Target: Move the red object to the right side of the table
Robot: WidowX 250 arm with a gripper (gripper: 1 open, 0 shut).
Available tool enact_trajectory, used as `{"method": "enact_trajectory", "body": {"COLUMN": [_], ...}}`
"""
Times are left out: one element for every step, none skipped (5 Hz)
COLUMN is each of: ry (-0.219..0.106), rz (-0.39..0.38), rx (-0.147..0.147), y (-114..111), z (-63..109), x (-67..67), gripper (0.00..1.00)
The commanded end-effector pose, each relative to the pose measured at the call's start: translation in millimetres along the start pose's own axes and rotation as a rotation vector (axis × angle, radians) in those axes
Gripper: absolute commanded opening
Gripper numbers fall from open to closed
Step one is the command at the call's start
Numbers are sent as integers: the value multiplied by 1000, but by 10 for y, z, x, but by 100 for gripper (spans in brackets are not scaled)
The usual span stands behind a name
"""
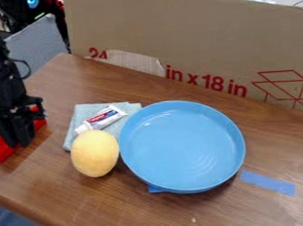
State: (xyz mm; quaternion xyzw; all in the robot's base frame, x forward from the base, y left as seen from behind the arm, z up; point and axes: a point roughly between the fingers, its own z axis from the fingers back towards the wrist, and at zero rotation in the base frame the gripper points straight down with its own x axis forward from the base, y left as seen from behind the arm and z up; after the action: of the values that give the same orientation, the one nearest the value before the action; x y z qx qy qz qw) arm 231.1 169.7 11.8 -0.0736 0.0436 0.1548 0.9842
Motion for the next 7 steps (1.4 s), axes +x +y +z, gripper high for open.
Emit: {"method": "enact_trajectory", "body": {"ry": [-44,-69,-124,-190,-240,-220,-197], "rz": [0,-25,-28,-54,-50,-48,-50], "rx": [11,0,-20,-25,-22,-34,25], "y": [149,210,161,-28,-268,-231,-35], "z": [5,118,482,791,1124,1180,972], "x": [163,192,181,41,141,263,373], "gripper": [0,0,0,0,0,0,100]}}
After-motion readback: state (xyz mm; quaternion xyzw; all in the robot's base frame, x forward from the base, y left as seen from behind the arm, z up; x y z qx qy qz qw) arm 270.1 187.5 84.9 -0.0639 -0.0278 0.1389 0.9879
